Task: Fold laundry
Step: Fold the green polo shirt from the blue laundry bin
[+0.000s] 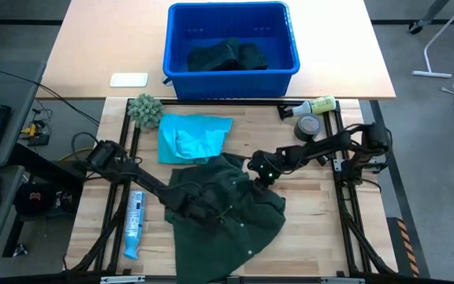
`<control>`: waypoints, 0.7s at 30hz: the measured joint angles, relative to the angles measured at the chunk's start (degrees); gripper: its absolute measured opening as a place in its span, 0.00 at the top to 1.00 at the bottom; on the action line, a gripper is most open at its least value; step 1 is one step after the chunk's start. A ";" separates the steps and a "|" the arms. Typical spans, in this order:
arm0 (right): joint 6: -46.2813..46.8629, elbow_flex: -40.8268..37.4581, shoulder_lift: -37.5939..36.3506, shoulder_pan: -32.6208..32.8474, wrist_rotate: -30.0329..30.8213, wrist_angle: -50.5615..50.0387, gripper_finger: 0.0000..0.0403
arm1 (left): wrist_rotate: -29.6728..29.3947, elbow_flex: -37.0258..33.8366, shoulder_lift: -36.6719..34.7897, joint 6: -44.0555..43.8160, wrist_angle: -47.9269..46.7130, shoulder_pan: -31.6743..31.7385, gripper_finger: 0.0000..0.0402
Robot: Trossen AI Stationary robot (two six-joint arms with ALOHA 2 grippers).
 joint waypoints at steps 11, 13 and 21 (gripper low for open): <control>-8.40 8.78 -17.51 -7.76 10.02 -28.71 1.00 | -0.96 0.02 0.62 12.81 1.97 3.25 1.00; -9.42 10.83 -19.43 -8.12 12.39 -33.27 1.00 | 0.50 0.02 0.61 17.35 1.84 5.40 1.00; -5.02 13.07 -19.72 0.20 11.57 -36.62 1.00 | 5.97 0.02 0.55 27.08 1.93 15.35 1.00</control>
